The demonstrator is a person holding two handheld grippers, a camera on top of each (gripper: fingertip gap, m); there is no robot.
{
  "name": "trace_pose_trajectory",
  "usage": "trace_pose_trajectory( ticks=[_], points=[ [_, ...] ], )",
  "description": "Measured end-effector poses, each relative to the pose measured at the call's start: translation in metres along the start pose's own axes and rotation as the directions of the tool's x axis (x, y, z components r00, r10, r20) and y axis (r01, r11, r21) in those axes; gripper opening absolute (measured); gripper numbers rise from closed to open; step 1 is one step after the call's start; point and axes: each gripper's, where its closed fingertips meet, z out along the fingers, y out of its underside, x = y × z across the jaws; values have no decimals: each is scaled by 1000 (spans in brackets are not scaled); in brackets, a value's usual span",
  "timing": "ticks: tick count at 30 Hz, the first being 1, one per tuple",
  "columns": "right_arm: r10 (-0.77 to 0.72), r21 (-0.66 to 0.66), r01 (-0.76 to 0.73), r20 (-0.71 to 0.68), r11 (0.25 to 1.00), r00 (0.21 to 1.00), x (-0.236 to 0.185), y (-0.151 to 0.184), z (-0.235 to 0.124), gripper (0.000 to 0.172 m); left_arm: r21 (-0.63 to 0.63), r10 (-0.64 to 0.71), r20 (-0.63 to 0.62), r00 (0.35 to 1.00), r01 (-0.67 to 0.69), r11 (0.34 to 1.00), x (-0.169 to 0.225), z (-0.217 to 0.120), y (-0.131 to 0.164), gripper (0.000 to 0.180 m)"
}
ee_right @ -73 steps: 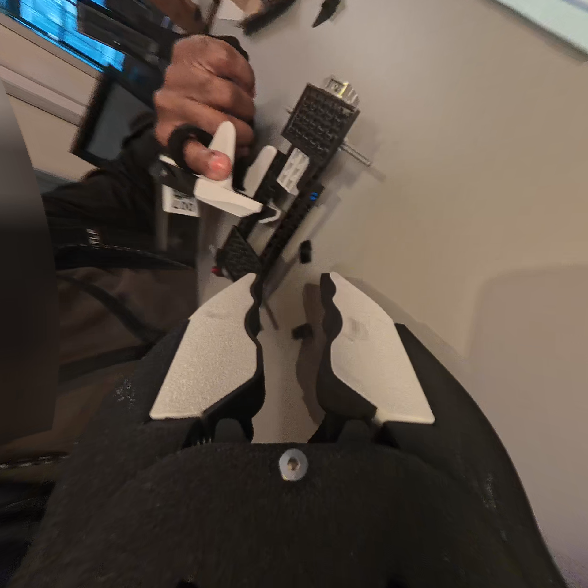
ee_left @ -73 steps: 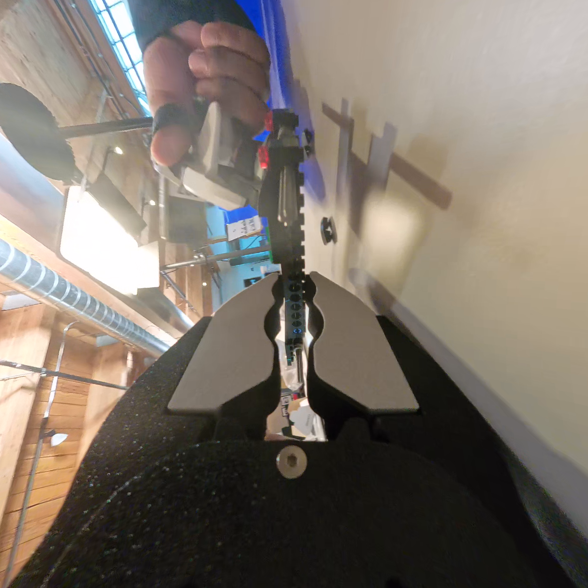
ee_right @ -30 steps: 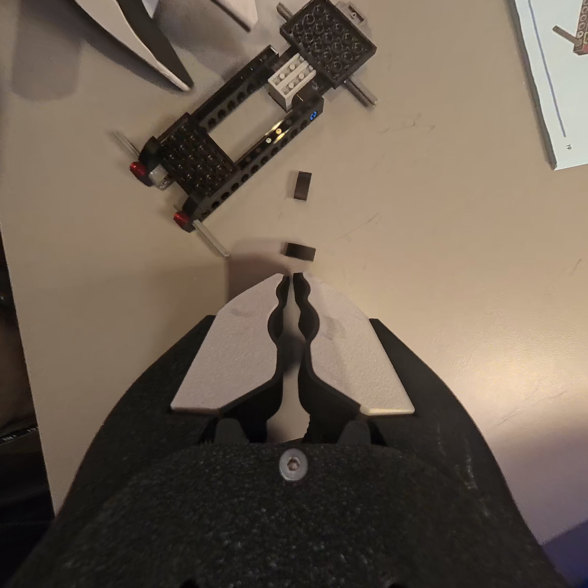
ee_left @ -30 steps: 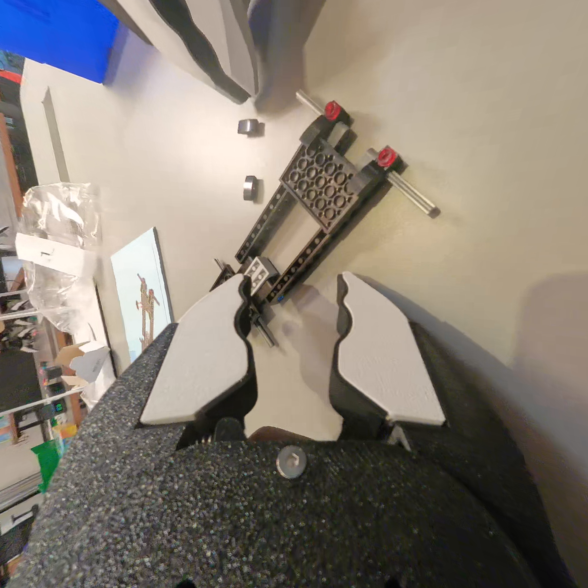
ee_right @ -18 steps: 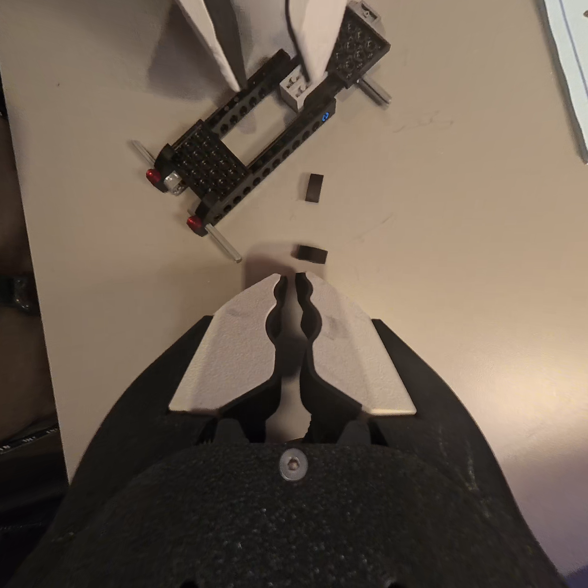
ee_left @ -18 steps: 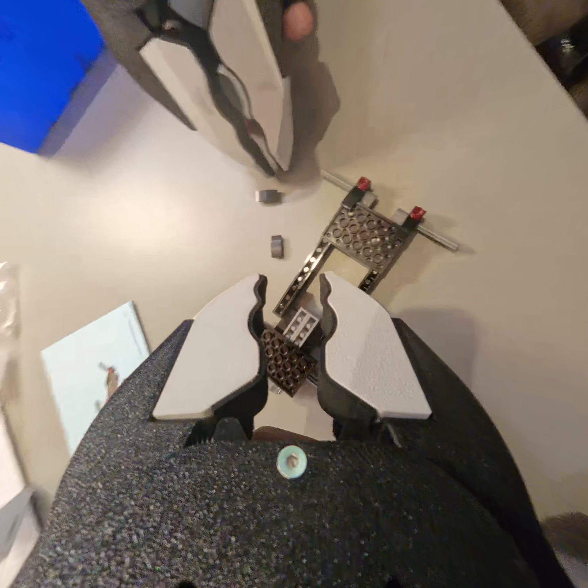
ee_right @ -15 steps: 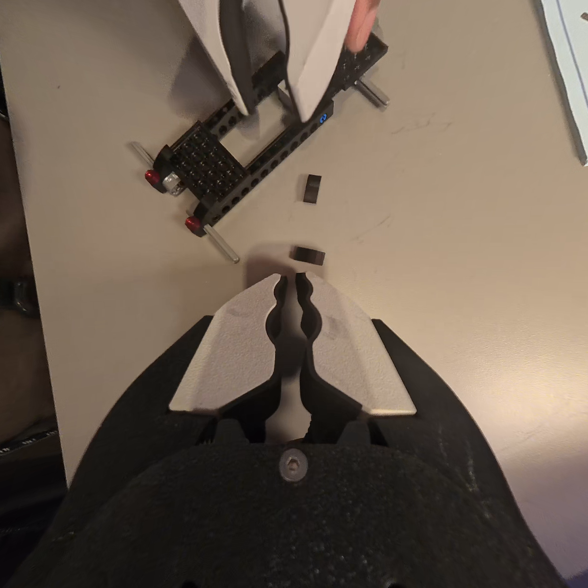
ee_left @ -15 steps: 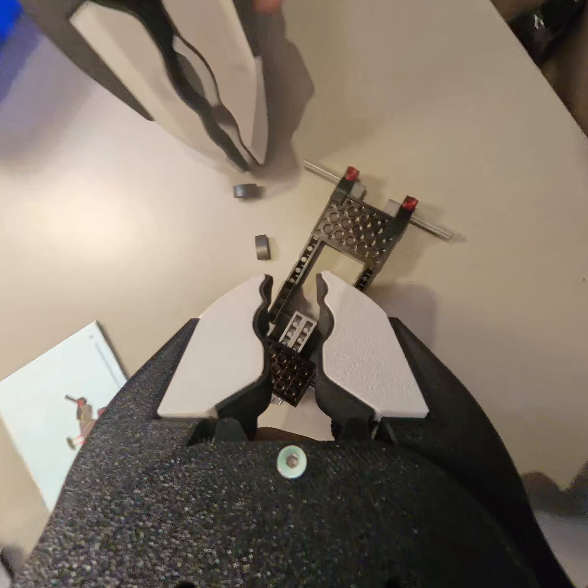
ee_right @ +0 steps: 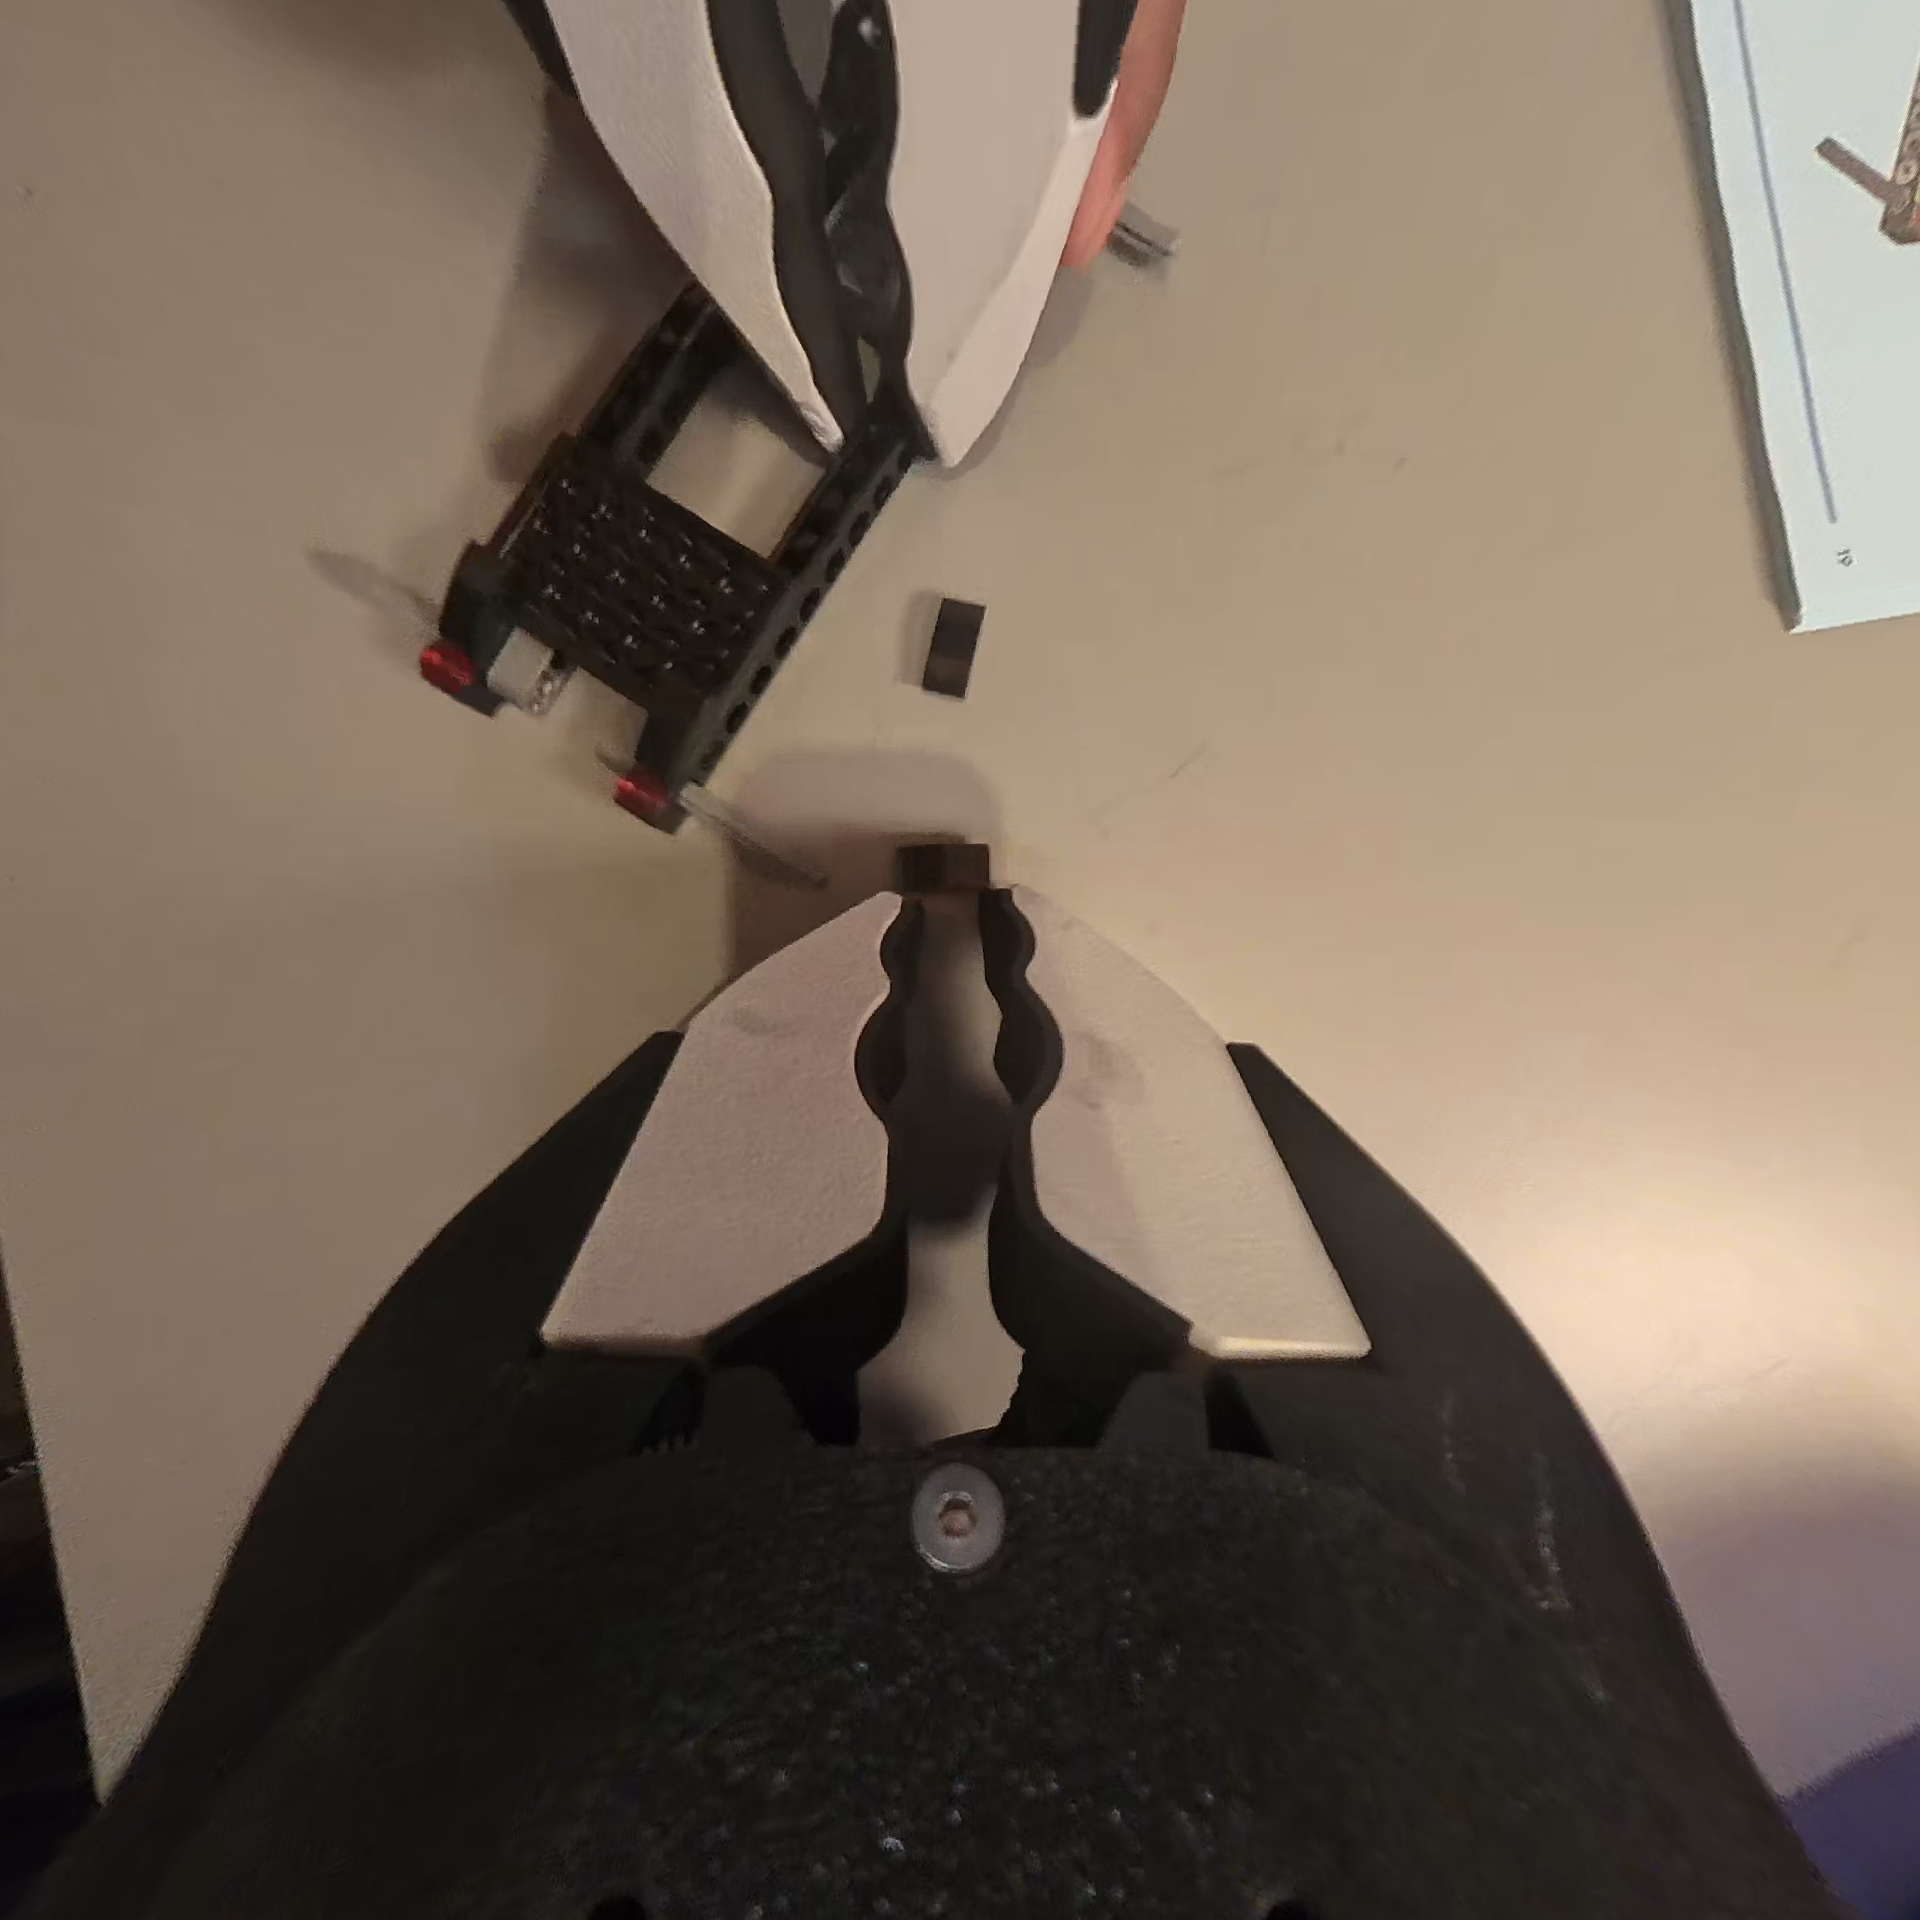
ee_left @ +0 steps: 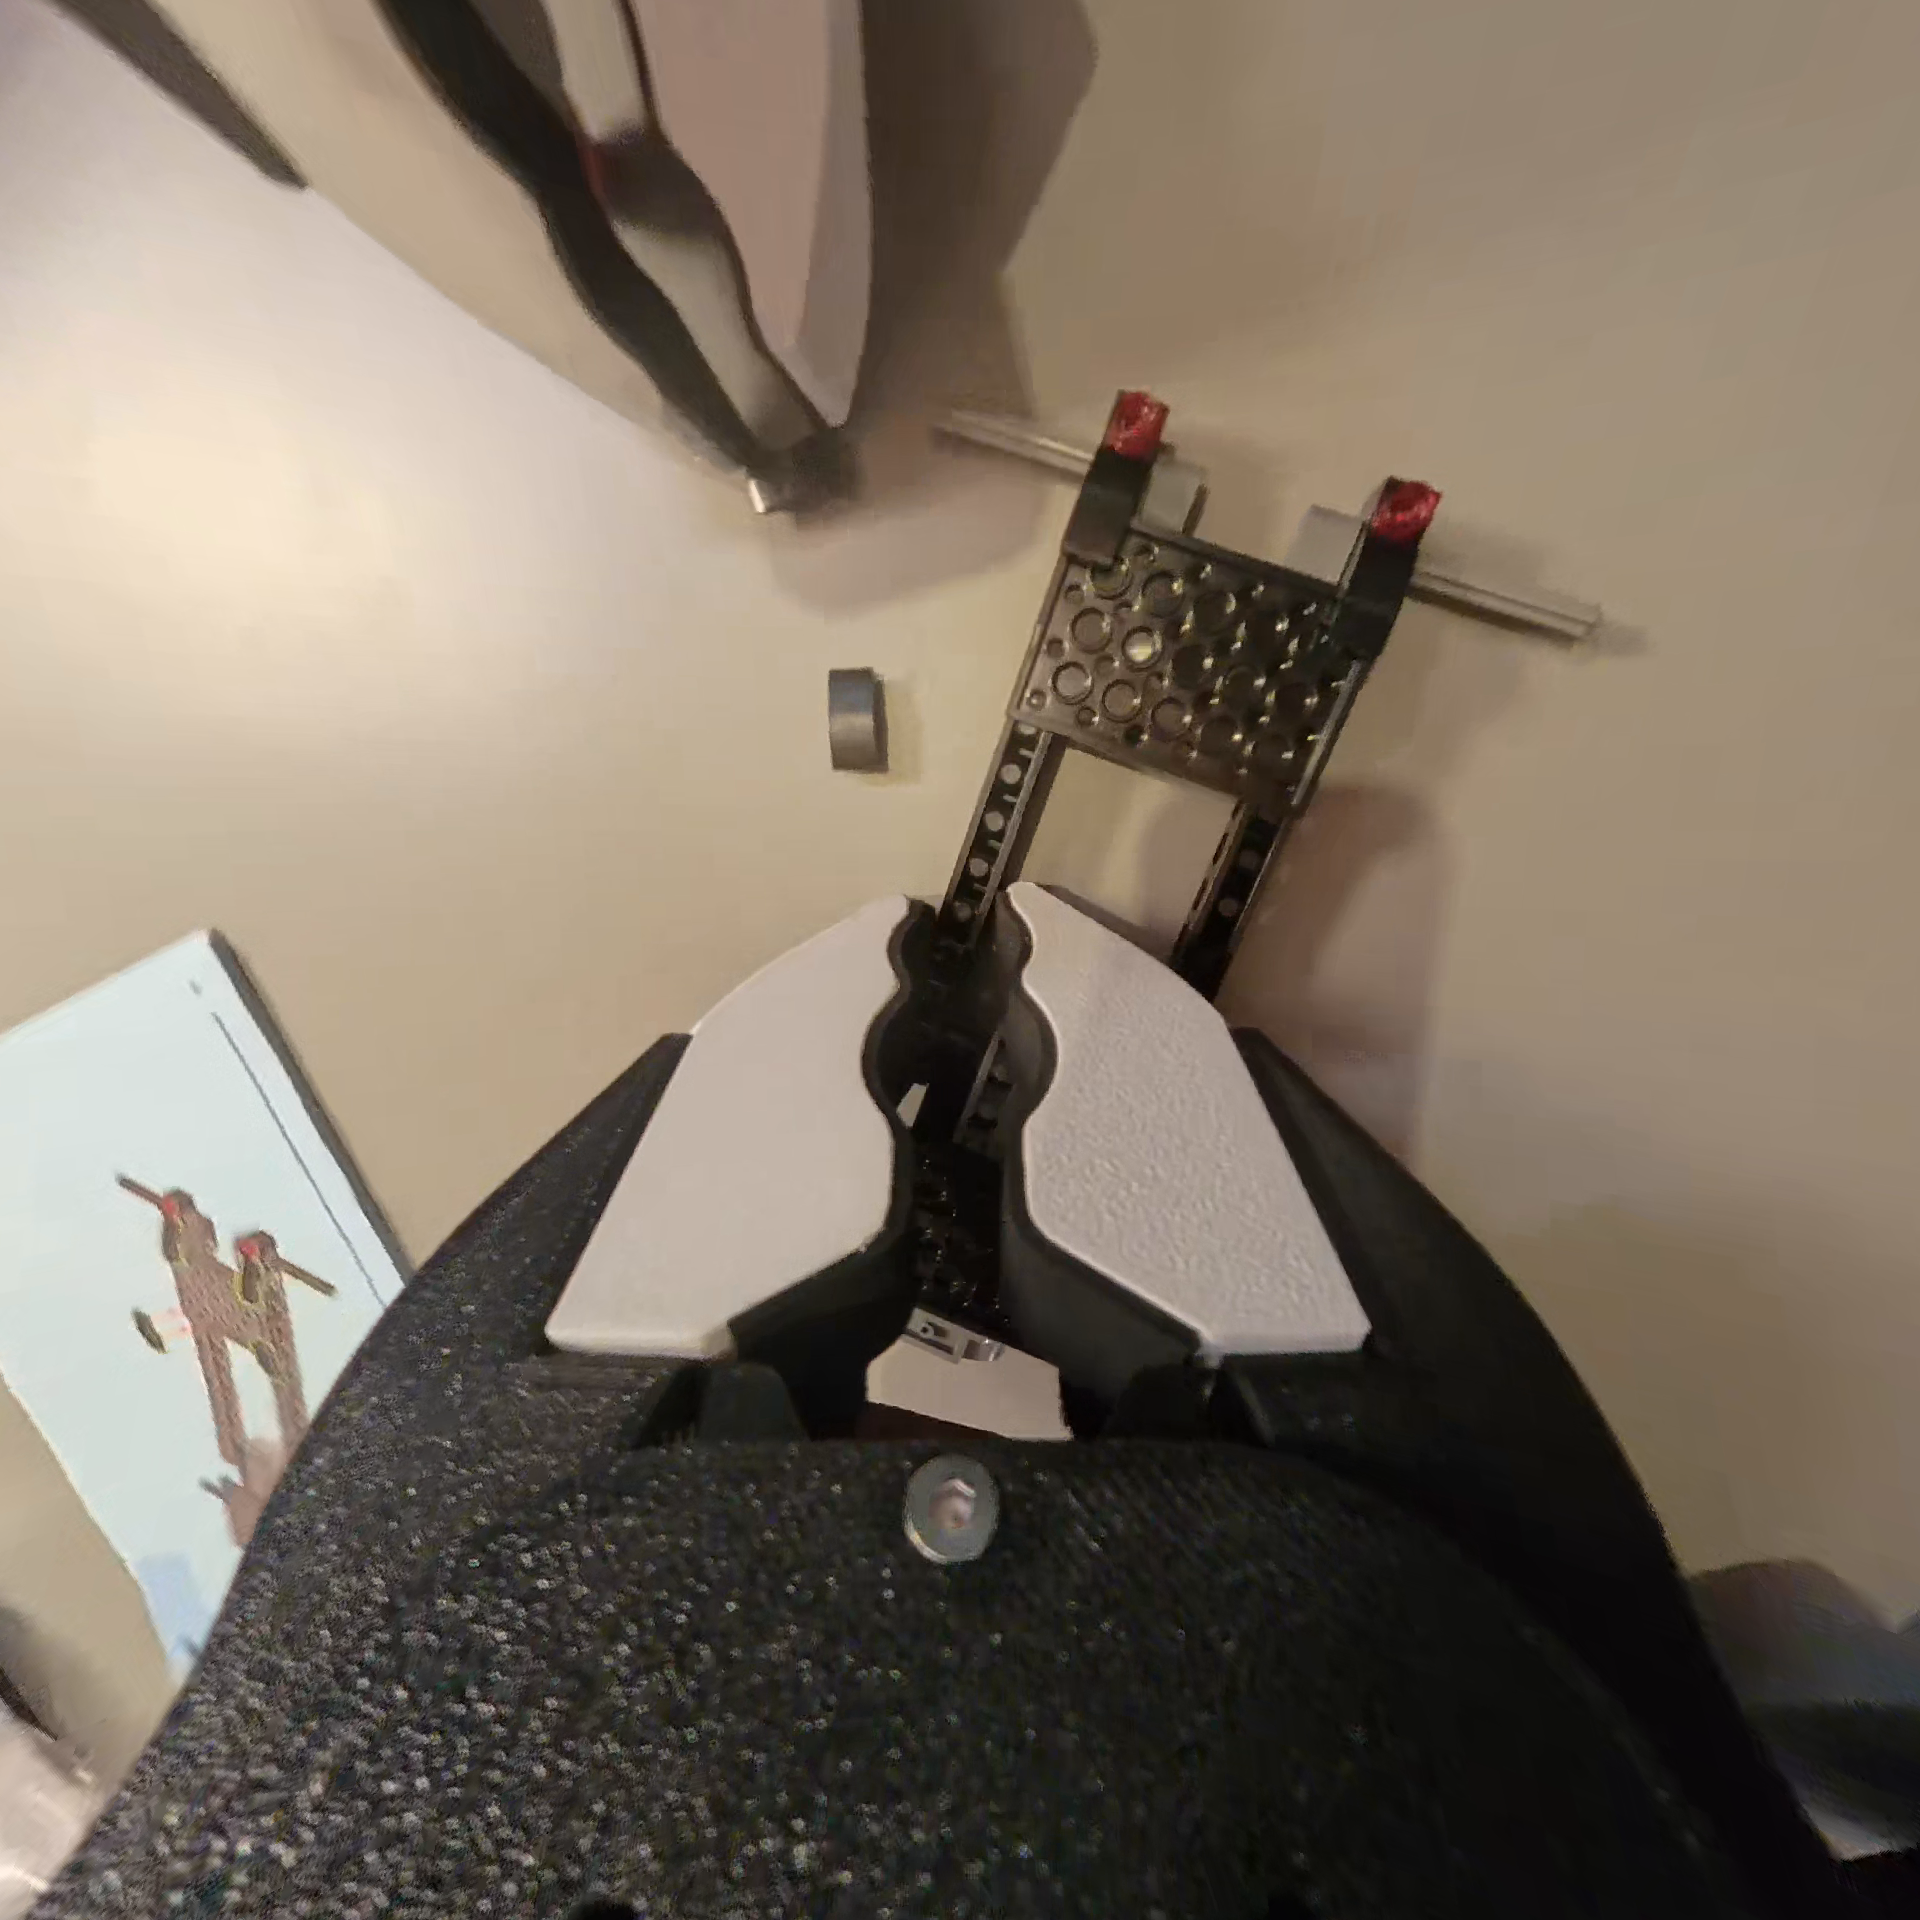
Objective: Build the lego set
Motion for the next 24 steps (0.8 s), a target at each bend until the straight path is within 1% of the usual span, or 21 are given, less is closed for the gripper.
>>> trace_pose_trajectory(
  ticks=[3, 8, 10, 13, 15, 16, 17, 21, 24],
  points=[
    [-13, -6, 13, -22, 1000, 1000, 5, -2, 1, 11, 2, -131, 11, 991, 131, 991, 4, -1, 2, 12],
    [-11, -2, 11, -27, 1000, 1000, 4, -1, -1, 12, 25, -263, 29, 964, 263, 965, 11, -3, 4, 11],
    [-44, 15, 45, -49, 999, 998, 4, -3, -4, 12, 25, -255, 34, 966, 254, 967, 15, -4, 5, 10],
    [-195, -9, 196, -139, 981, 971, 13, -5, -6, 18, 44, -254, 25, 967, 253, 966, 20, -5, 4, 9],
    [-288, -23, 287, -127, 958, 949, 11, -6, -5, 20, 58, -263, 11, 965, 262, 963, 22, -5, 4, 9],
    [-310, -33, 308, -107, 951, 945, 10, -5, -4, 23, 65, -265, 10, 964, 264, 962, 22, -5, 5, 9],
    [-322, -42, 320, -95, 947, 942, 9, -4, -3, 24, 72, -269, 5, 963, 268, 961, 23, -6, 5, 9],
    [-350, -7, 350, -68, 937, 934, 5, -10, 1, 24, 93, -263, -27, 965, 264, 960, 30, -6, 3, 8],
    [-311, -20, 310, -48, 951, 949, 4, -8, 2, 13, 103, -250, -26, 968, 251, 962, 32, -6, 3, 9]
  ],
)
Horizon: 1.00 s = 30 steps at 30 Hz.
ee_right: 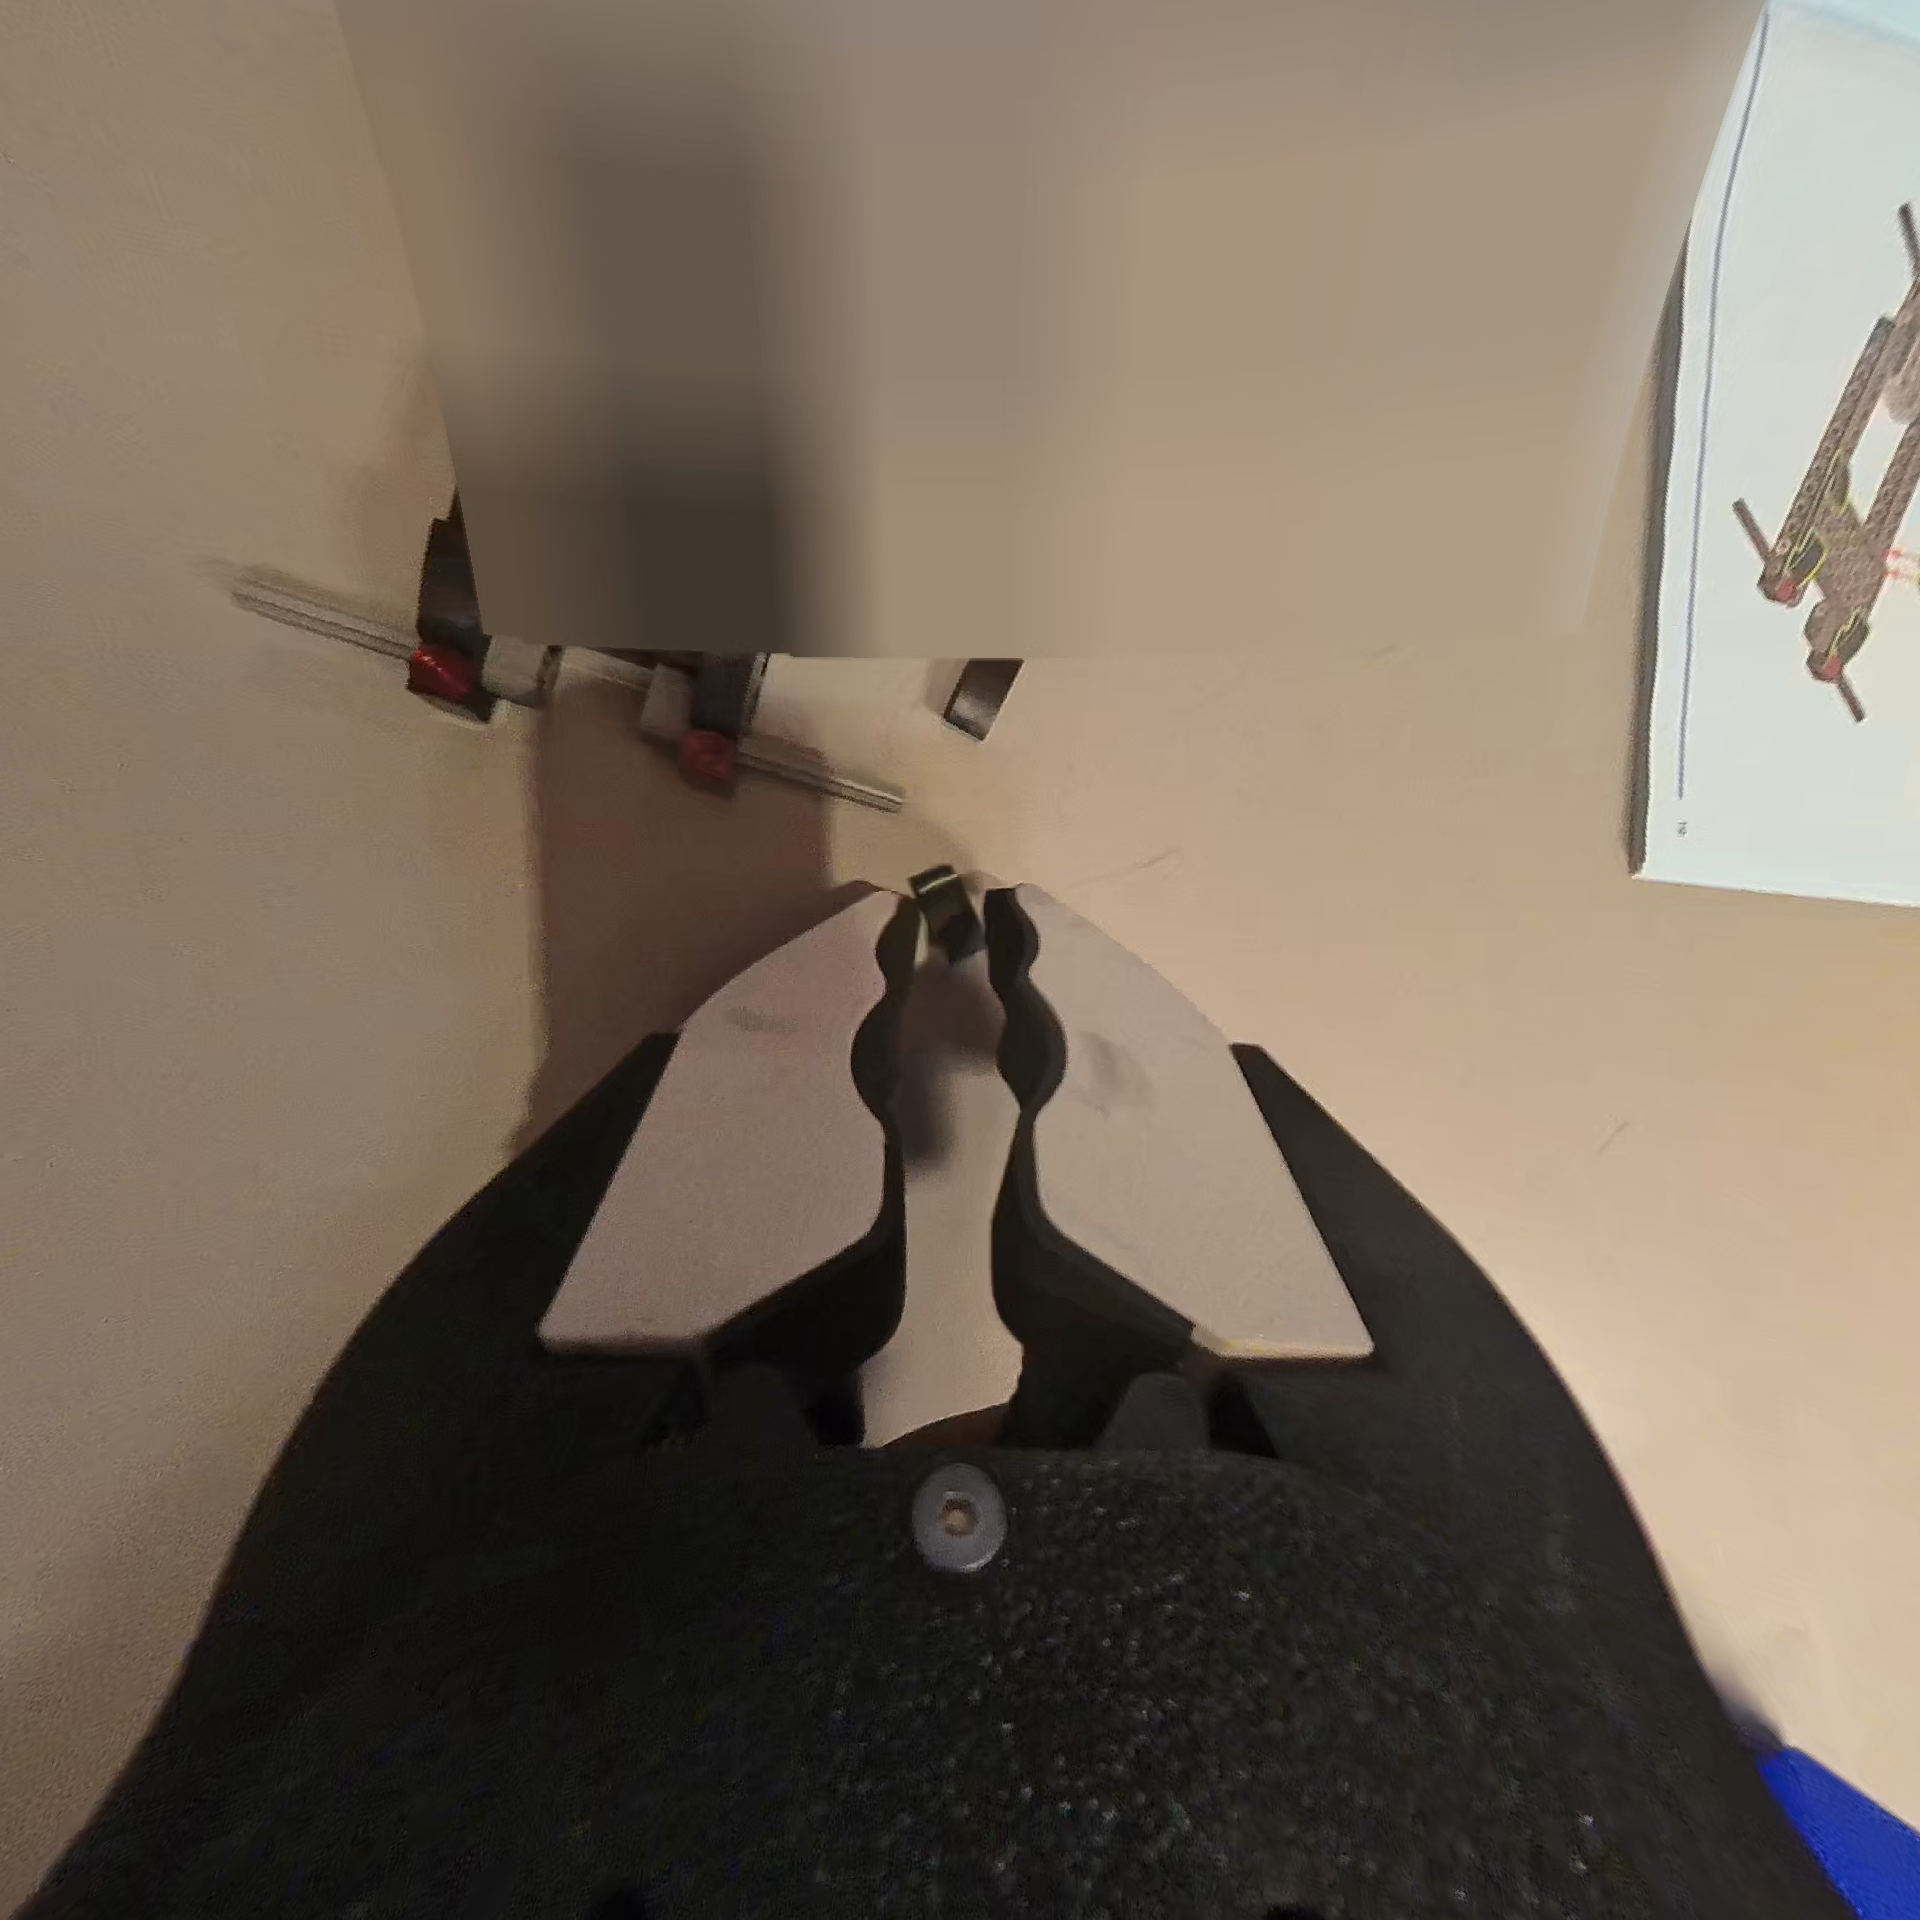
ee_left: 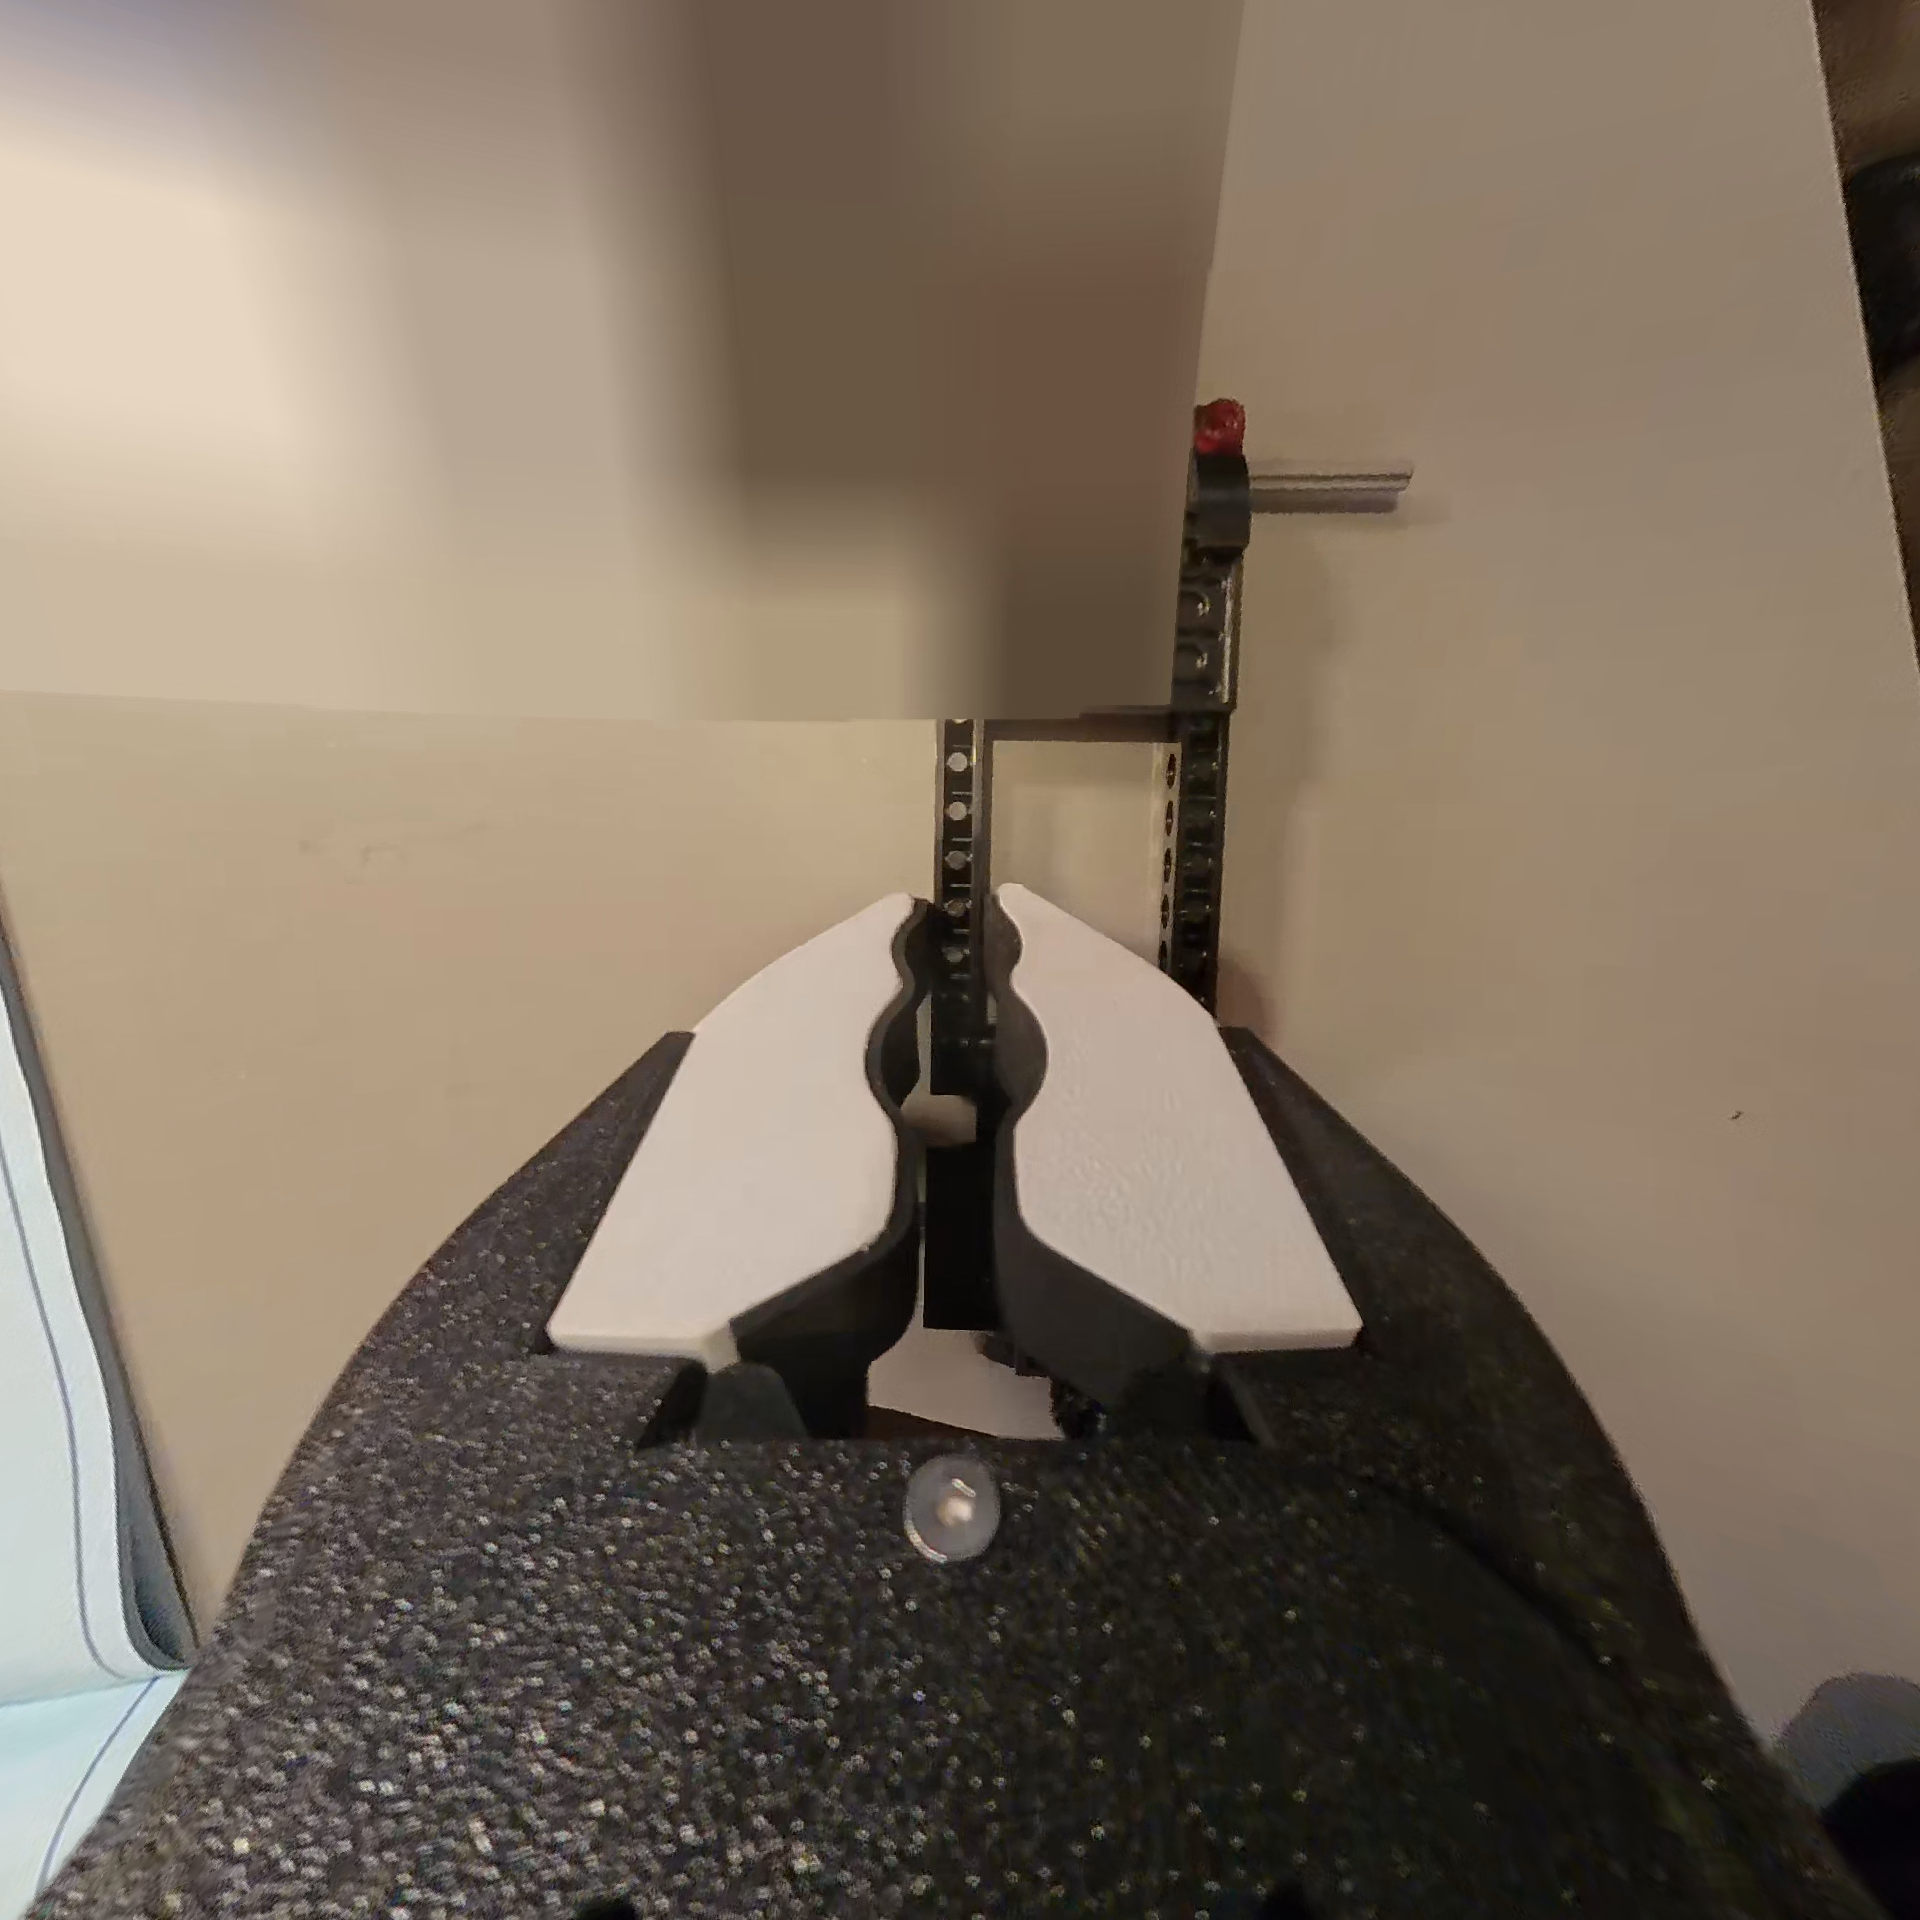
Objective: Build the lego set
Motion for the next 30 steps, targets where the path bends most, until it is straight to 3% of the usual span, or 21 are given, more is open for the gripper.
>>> trace_pose_trajectory(
  ticks=[5, 12, 18, 30],
  points=[
    [119, 7, -119, 37, 993, 992, 0, 2, 0, 8, 14, 54, 28, 998, -54, 998, -1, 1, -4, 27],
    [393, 102, -413, 170, 905, 904, 8, -1, -1, 8, 6, 17, 32, 999, -17, 1000, -3, 3, -6, 9],
    [368, 106, -380, 121, 919, 922, 7, 6, -4, 22, 7, 14, 33, 999, -14, 1000, -3, 3, -6, 9],
    [335, 89, -343, 92, 935, 938, -5, 10, -5, 27, 16, 0, 37, 999, 0, 1000, -5, 3, -7, 9]
  ],
)
